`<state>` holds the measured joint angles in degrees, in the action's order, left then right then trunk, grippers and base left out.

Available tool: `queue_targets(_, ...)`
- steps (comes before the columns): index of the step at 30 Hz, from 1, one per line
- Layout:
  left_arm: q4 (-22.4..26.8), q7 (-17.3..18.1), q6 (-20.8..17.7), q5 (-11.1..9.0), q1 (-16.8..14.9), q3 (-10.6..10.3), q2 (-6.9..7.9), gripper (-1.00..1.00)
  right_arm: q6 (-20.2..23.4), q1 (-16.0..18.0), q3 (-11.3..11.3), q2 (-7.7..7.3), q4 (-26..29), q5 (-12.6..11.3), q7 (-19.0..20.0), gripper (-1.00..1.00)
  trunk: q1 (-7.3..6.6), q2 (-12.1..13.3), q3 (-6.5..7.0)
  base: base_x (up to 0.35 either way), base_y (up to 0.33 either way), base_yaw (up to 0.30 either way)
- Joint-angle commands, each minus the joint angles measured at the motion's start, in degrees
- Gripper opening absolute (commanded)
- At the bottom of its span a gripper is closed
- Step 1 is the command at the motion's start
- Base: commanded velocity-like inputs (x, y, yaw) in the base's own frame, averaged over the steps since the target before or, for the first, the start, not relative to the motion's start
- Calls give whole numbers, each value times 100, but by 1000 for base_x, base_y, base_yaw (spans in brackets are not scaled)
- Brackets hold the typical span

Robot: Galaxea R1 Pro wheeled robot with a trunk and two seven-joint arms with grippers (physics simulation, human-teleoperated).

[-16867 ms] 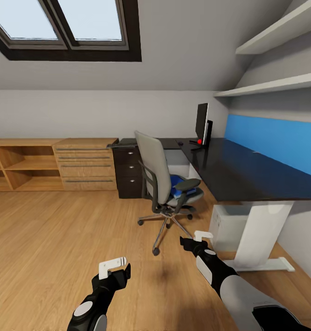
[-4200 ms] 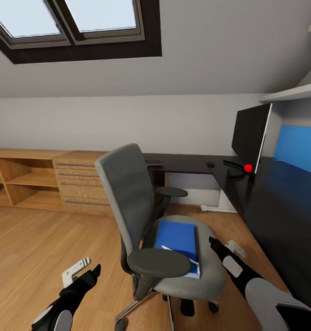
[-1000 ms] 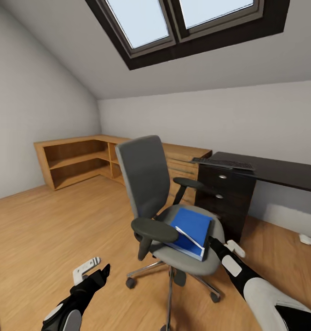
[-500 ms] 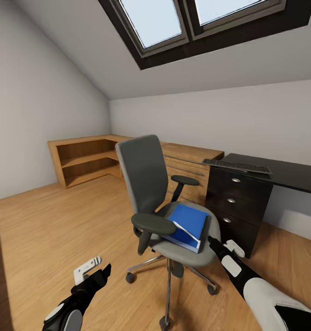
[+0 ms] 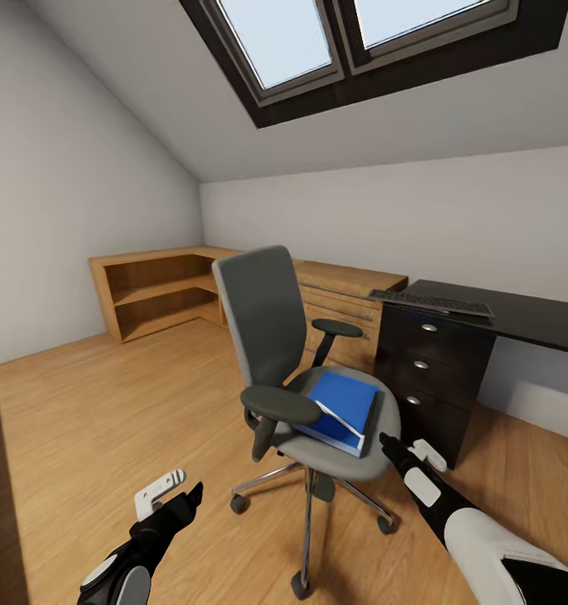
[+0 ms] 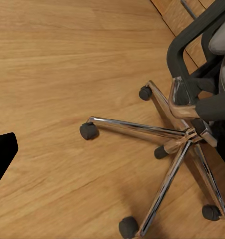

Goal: In the bedroom, organize the workspace by keeping the computer under the desk, ensuring the monitor is on the desk, placing the keyboard on the desk next to the monitor, placing the mouse on the desk next to the keyboard, moving the folder from the swivel chair onto the desk next to the mouse, stacking the notebook on top of the folder with the pen on top of the notebook, and positioning the swivel chair next to the desk.

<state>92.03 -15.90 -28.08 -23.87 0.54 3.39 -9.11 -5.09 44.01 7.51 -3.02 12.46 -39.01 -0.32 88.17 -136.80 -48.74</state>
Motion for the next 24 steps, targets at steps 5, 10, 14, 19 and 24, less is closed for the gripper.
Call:
queue_targets(5, 11, -36, -21, -58, -1, 3, -3, 100, -17, 3, -4, 18, -12, -47, -8, 100, -1, -2, -5, -110, -33, 0)
queue_targets(10, 12, -36, -22, -57, -1, 3, -3, 100, -18, 3, -4, 27, -15, -46, -9, 100, -1, -2, -5, -263, -77, 0)
queue_targets(14, 11, -36, -22, -57, -1, 3, -3, 100, -18, 3, -4, 29, -15, -46, -9, 100, -1, -2, -5, -236, -41, 0)
queue_targets(19, 13, -36, -22, -57, -1, 3, -3, 100, -18, 3, -4, 32, -15, -46, -6, 100, -1, -2, -5, -90, -13, 0)
queue_targets(24, 13, -36, -22, -57, -1, 3, -3, 100, -18, 3, -4, 40, -21, -49, -4, 100, -1, -2, -5, -24, -3, 0)
